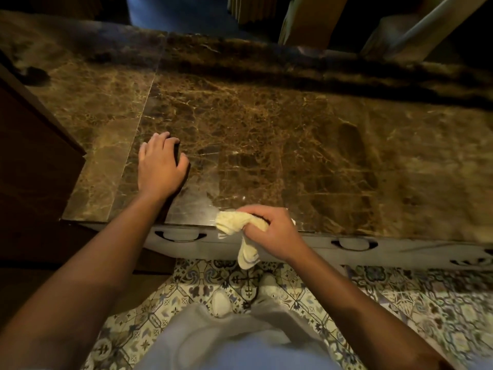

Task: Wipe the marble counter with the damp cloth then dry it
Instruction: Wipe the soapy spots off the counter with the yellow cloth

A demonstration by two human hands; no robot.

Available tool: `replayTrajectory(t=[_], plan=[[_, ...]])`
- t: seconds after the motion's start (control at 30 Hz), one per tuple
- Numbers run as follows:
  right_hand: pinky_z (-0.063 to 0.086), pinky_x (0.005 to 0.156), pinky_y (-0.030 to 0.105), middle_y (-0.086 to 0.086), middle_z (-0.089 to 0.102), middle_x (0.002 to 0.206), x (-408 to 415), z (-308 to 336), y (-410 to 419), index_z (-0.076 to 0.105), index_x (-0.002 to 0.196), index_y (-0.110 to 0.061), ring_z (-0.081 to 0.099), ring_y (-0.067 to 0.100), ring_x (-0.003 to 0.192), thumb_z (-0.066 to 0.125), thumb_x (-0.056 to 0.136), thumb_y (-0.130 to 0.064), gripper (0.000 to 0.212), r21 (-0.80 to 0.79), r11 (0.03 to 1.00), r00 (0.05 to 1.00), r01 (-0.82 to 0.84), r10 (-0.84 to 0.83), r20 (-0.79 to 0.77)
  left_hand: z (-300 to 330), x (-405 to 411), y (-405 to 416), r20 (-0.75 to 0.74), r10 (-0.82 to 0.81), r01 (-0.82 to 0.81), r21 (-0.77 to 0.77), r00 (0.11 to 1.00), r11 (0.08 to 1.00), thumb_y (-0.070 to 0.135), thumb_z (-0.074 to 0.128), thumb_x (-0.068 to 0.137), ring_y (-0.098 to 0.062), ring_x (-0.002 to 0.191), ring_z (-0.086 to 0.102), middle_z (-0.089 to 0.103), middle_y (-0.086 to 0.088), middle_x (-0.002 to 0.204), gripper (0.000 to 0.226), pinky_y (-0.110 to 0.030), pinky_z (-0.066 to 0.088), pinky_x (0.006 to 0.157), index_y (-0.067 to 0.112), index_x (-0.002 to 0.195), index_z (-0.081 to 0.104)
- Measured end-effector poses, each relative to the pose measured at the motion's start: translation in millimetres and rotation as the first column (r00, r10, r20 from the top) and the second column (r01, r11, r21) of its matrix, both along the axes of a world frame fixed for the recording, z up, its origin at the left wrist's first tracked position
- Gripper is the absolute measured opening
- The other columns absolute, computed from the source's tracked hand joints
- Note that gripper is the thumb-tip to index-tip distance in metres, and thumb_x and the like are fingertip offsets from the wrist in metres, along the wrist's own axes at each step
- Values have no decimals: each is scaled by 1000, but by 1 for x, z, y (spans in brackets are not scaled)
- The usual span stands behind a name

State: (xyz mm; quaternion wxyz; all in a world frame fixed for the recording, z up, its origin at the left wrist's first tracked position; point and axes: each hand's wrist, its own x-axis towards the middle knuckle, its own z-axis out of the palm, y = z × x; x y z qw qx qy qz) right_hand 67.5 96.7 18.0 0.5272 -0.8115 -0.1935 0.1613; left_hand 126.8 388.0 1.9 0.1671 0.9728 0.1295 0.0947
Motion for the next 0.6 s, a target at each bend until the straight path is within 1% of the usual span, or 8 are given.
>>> replayTrajectory(t=[0.1,0.17,0.27,0.3,0.33,0.4,0.43,0.6], plan=[[47,60,10,-26,71,82,-5,14,-9,79,109,-26,65,-9,71,61,75,-38,41,12,986,983,164,-165,79,2,1,3,-47,-47,46,-12,998,999,35,49,103,-33,154,28,41,-15,161,52,-56,16,127,9,148,48],[50,58,14,-24,71,81,9,26,-24,76,110,-35,65,-7,70,60,76,-41,38,15,957,947,289,-288,141,1,-6,8,-99,-82,82,-12,992,997,39,45,106,-34,158,19,32,-14,167,56,-56,10,127,11,154,41],[50,66,9,-23,72,90,47,38,-49,73,118,-34,65,-11,81,61,87,-38,34,-26,890,849,455,-424,316,-7,-25,13,-102,-111,117,51,989,992,43,42,107,-33,159,16,28,-11,170,59,-55,8,127,14,158,37],[52,72,12,-20,72,96,60,38,-55,73,121,-30,65,-9,86,61,90,-36,34,-46,868,817,495,-446,364,-9,-29,13,-91,-113,118,63,989,991,43,43,106,-33,159,17,30,-11,169,59,-55,9,127,14,158,38],[55,78,20,-14,73,103,70,35,-59,72,124,-27,66,-4,91,61,93,-33,33,-67,852,801,520,-458,386,-10,-30,13,-84,-110,115,68,990,991,43,43,106,-33,158,19,31,-11,168,59,-55,11,127,14,157,39],[57,86,39,-7,73,112,83,25,-56,70,128,-24,67,10,100,61,97,-27,33,-108,845,807,524,-452,379,-9,-31,12,-76,-100,105,68,992,992,43,45,105,-33,158,21,33,-11,167,59,-55,12,126,14,155,41],[56,87,42,-4,73,113,84,20,-50,71,128,-23,67,14,102,62,96,-24,33,-128,854,822,503,-428,375,-9,-31,11,-72,-97,102,68,993,992,43,45,105,-33,157,21,34,-11,167,58,-55,13,126,14,155,42],[49,93,48,2,76,113,53,-3,-4,76,118,-18,66,22,105,64,86,-20,34,-226,933,892,279,-165,421,-8,-31,11,-65,-88,93,68,994,993,43,47,104,-32,157,22,36,-11,166,58,-53,12,127,14,154,44]])
